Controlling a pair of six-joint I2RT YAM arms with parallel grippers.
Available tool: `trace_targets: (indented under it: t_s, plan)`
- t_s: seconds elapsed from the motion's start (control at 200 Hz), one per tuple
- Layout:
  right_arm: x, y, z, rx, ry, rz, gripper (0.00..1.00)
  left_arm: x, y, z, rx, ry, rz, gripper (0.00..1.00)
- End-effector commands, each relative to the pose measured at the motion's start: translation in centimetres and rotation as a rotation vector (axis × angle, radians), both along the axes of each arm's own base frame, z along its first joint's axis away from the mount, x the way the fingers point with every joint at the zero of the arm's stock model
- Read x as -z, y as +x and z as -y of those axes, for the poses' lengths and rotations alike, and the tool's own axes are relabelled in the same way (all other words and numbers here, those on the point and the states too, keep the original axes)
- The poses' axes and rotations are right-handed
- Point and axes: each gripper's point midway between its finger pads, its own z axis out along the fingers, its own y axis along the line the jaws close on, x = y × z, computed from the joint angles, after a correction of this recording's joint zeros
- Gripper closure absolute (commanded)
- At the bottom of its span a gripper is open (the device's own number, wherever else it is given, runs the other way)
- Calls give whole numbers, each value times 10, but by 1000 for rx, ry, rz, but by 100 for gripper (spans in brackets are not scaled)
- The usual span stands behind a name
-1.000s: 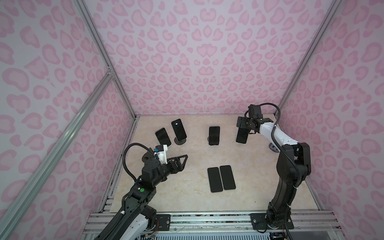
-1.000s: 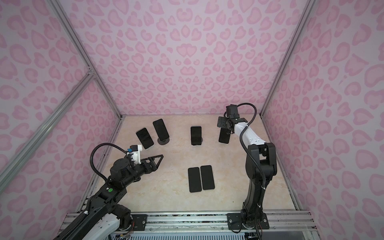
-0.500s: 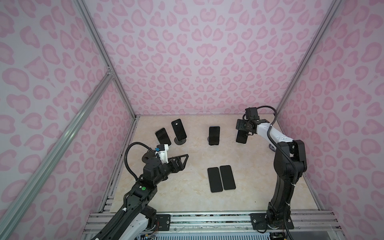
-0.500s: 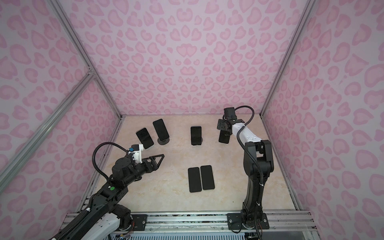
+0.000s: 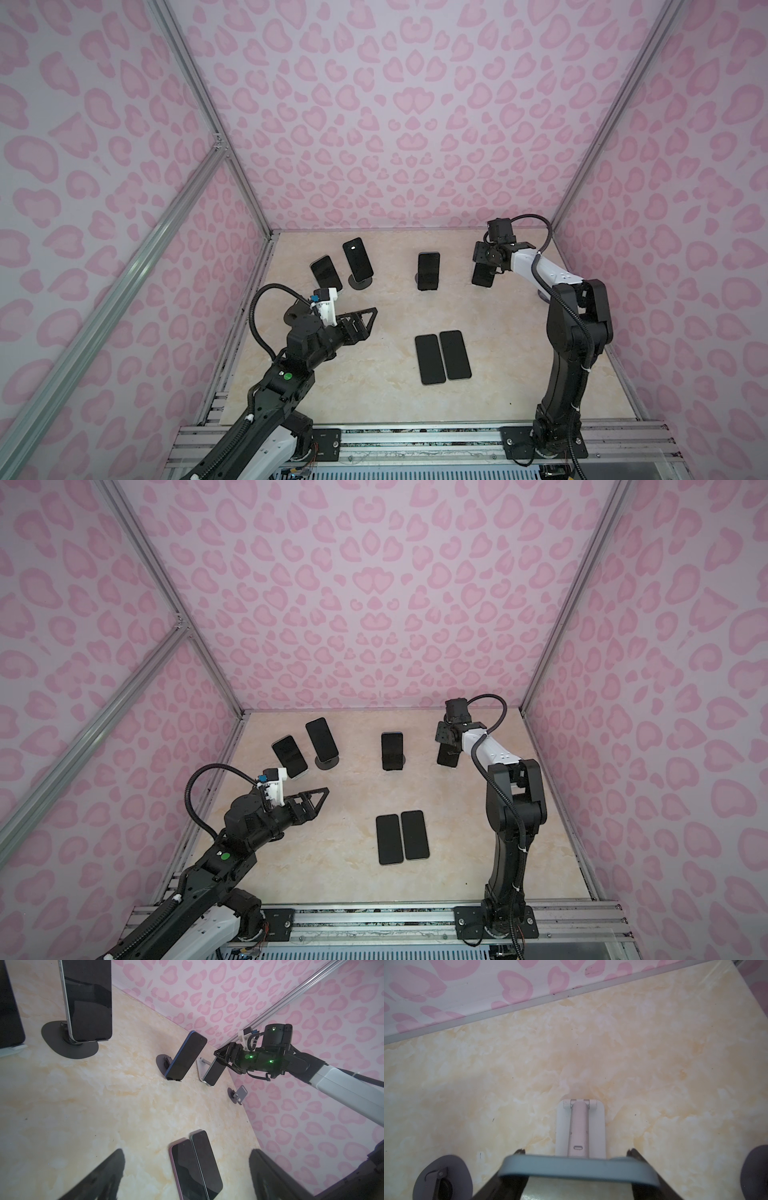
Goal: Remove the phone from the phone stand
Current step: 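Lower the right gripper around the grey-edged phone and close, then lift the grey-edged phone off the white stand with the right gripper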
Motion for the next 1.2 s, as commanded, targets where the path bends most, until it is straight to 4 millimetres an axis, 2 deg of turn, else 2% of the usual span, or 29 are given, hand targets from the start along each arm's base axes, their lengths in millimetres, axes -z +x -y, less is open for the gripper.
trace_targets:
  t_s: [0.0, 0.295, 0.49, 0.765, 0.775, 0.79, 0.88, 1.055, 1.195]
  plan:
    - [1, 2, -1, 3, 9, 13, 30, -7, 2, 0, 1, -3, 41, 3]
    - [-7, 1, -1, -7, -1, 27, 32, -9, 3, 0, -1, 4, 53, 3]
    - [-34, -6, -5, -24, -4, 74, 33, -10, 2, 0, 1, 8, 53, 3]
    - [-72, -20, -17, -58, -21, 127, 33, -21, -1, -6, -22, 19, 69, 3]
    - [-63, -25, -16, -58, -27, 106, 33, -23, -1, -7, -24, 17, 70, 3]
    - [-63, -28, -17, -61, -29, 102, 33, -23, -1, -8, -29, 17, 69, 3]
    - [-75, -40, -21, -72, -32, 119, 33, -23, 0, -15, -77, 12, 51, 3]
    - [-95, -70, -35, -99, -41, 144, 34, -10, 0, -43, -238, 39, -30, 2]
    - [-98, -97, -52, -144, -28, 128, 33, -1, -5, -64, -338, 55, -56, 2]
